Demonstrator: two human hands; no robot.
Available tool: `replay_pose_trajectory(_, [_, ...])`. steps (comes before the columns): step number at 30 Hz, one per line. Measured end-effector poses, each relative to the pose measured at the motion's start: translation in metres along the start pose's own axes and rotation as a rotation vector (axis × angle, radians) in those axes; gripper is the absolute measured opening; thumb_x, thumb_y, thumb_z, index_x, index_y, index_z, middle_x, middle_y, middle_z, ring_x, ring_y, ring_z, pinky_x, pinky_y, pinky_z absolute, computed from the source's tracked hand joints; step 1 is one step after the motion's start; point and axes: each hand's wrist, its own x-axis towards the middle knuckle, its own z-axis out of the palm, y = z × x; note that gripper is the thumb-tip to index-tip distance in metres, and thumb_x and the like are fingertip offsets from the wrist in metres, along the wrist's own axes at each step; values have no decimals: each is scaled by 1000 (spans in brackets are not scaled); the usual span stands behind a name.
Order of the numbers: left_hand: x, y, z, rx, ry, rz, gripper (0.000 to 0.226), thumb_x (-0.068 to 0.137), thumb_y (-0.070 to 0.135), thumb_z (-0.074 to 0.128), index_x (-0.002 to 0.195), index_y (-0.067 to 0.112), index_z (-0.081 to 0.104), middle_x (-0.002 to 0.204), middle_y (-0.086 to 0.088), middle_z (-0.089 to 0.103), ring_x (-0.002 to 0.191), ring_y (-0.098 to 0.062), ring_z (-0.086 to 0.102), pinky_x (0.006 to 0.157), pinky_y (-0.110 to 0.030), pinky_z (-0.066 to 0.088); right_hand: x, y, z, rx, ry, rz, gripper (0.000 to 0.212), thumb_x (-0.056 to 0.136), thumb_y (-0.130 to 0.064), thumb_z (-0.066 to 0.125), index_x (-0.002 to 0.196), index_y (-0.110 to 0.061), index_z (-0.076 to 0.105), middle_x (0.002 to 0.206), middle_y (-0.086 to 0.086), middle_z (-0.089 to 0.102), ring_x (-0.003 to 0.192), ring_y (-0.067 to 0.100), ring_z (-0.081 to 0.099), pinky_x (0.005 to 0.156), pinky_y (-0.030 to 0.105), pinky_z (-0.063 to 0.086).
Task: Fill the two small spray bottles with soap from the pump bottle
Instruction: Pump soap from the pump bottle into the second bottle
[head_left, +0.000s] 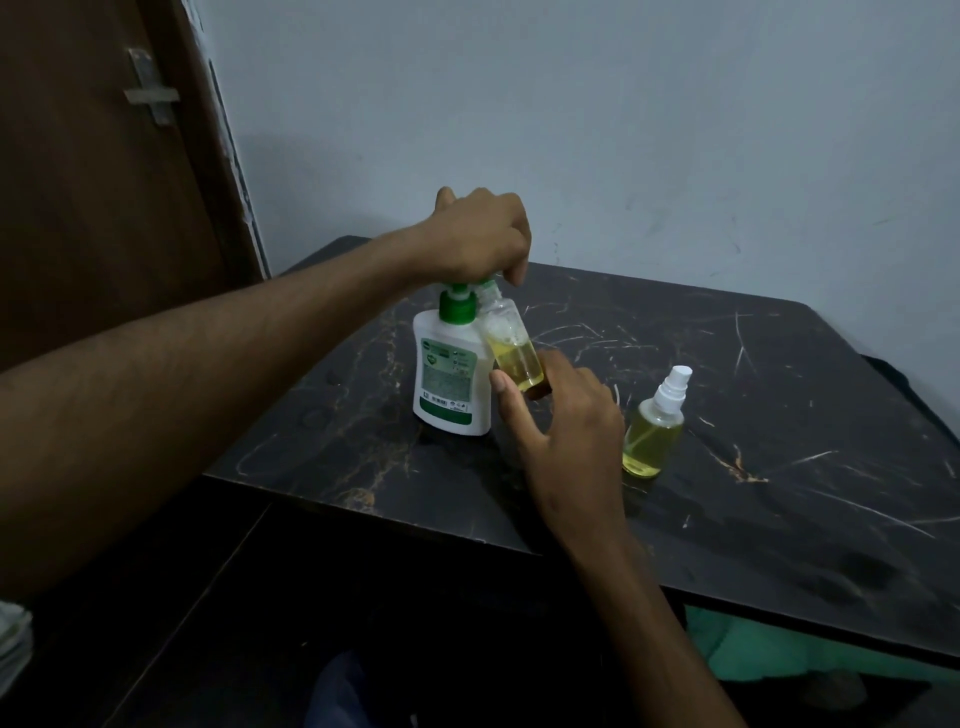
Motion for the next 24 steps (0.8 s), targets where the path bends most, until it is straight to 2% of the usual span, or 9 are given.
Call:
replay_pose_trajectory(4, [1, -1, -3, -39, 19, 5, 16, 80, 21, 64, 81, 21, 80, 94, 13, 75, 97, -10, 60, 92, -44, 22, 0, 0, 1, 0, 4, -6, 48, 103, -62, 47, 118, -21, 67, 94, -7, 62, 88, 13, 54, 76, 29, 36])
replay_pose_trajectory(8, [-1, -1, 1, -21, 12, -1, 16, 81, 20, 65, 81, 20, 80, 91, 20, 68, 101, -13, 59, 94, -46, 23, 1, 0, 2, 2, 10, -17, 41, 103, -58, 50, 113, -21, 66, 92, -8, 60, 85, 12, 53, 75, 30, 36])
replay_pose_trajectory(13, [-2, 1, -2, -14, 27, 13, 16, 81, 18, 62, 80, 19, 78, 98, 13, 73, 101, -16, 61, 93, -45, 22, 0, 0, 1, 2, -13, -1, 45, 103, -60, 49, 119, -22, 67, 97, -6, 63, 90, 13, 56, 77, 31, 41])
replay_pose_trajectory(20, [-3, 1, -1, 4, 23, 21, 17, 81, 17, 61, 80, 19, 77, 103, 13, 72, 101, -16, 60, 94, -46, 22, 0, 2, 2, 4, 1, -12, 45, 103, -63, 46, 115, -24, 65, 95, -7, 63, 89, 13, 57, 77, 32, 43])
replay_pose_trajectory(24, [-4, 2, -4, -36, 19, 11, 18, 81, 17, 61, 83, 19, 79, 95, 16, 71, 101, -15, 60, 98, -47, 23, 0, 2, 3, -4, -9, -4, 46, 103, -63, 46, 117, -24, 66, 97, -6, 64, 91, 14, 58, 79, 33, 45])
